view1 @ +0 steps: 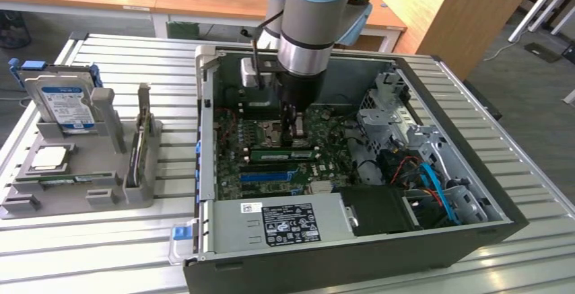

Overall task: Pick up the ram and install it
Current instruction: 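Press down the ram until it locks into place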

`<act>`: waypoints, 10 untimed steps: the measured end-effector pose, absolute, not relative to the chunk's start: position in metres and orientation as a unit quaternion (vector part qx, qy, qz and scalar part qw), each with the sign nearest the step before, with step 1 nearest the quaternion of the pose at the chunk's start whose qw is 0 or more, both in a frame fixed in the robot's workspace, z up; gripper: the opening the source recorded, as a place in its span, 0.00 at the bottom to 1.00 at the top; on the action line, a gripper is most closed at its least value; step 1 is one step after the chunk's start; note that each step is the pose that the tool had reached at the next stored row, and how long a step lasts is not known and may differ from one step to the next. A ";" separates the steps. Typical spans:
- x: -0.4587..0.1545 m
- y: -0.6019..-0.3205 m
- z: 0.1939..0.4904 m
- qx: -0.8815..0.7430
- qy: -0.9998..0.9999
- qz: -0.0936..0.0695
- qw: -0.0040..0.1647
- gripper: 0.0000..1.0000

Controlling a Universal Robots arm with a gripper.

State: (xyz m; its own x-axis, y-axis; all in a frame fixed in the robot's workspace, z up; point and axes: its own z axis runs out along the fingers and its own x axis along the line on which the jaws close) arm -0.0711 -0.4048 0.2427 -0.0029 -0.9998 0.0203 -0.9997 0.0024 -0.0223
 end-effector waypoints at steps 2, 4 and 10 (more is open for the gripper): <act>-0.076 -0.405 0.243 -0.706 0.708 -0.015 0.001 0.10; -0.080 -0.405 0.243 -0.706 0.708 -0.016 0.001 0.10; -0.092 -0.405 0.242 -0.706 0.708 -0.016 0.002 0.10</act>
